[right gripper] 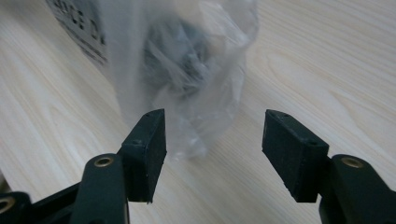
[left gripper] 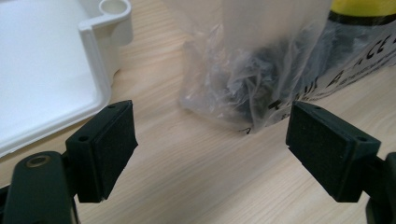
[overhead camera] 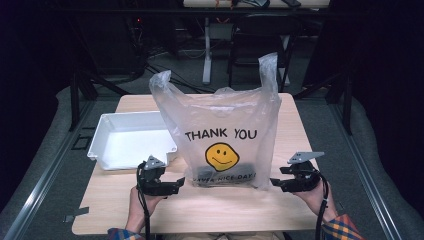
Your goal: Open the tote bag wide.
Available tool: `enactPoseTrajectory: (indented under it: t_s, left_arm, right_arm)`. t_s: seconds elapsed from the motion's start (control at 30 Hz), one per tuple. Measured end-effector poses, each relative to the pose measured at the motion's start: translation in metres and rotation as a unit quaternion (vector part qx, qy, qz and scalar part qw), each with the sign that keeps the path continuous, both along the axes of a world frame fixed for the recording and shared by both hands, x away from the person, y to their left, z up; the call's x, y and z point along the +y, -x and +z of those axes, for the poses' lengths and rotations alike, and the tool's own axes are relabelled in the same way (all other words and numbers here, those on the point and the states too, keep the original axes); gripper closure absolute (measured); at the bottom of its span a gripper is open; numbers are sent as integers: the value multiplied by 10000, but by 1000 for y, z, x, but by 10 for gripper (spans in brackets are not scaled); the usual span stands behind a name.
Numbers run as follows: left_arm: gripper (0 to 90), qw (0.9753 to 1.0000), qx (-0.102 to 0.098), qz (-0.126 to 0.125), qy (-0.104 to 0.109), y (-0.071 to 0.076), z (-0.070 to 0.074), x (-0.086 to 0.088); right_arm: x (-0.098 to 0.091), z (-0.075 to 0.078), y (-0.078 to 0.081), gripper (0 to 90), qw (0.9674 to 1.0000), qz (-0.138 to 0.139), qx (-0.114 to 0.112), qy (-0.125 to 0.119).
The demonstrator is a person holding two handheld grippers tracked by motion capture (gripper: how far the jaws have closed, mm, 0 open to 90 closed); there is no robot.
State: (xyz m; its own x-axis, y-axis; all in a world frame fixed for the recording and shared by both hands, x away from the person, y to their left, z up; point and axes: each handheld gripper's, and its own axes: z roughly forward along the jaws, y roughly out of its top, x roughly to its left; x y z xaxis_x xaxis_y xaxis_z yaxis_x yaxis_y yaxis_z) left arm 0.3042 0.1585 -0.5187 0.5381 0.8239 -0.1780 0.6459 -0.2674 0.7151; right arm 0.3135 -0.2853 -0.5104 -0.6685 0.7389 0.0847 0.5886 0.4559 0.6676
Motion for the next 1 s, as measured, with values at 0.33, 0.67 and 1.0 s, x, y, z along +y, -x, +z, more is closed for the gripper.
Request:
enactPoseTrajectory:
  t_s: [0.33,0.67,1.0]
  left_arm:
    - [216,9993,-192,-266,192,-3,7,-21]
    - [385,9987,-264,-415,128,-6,6,-37]
    - [728,9979,-246,-589,63,-10,0,-43]
  right_arm:
    - [18,7,4,434,9995,287,-76,-66]
    - [21,17,13,476,9992,266,-281,-137]
    - [28,19,6,863,9987,283,-371,-182]
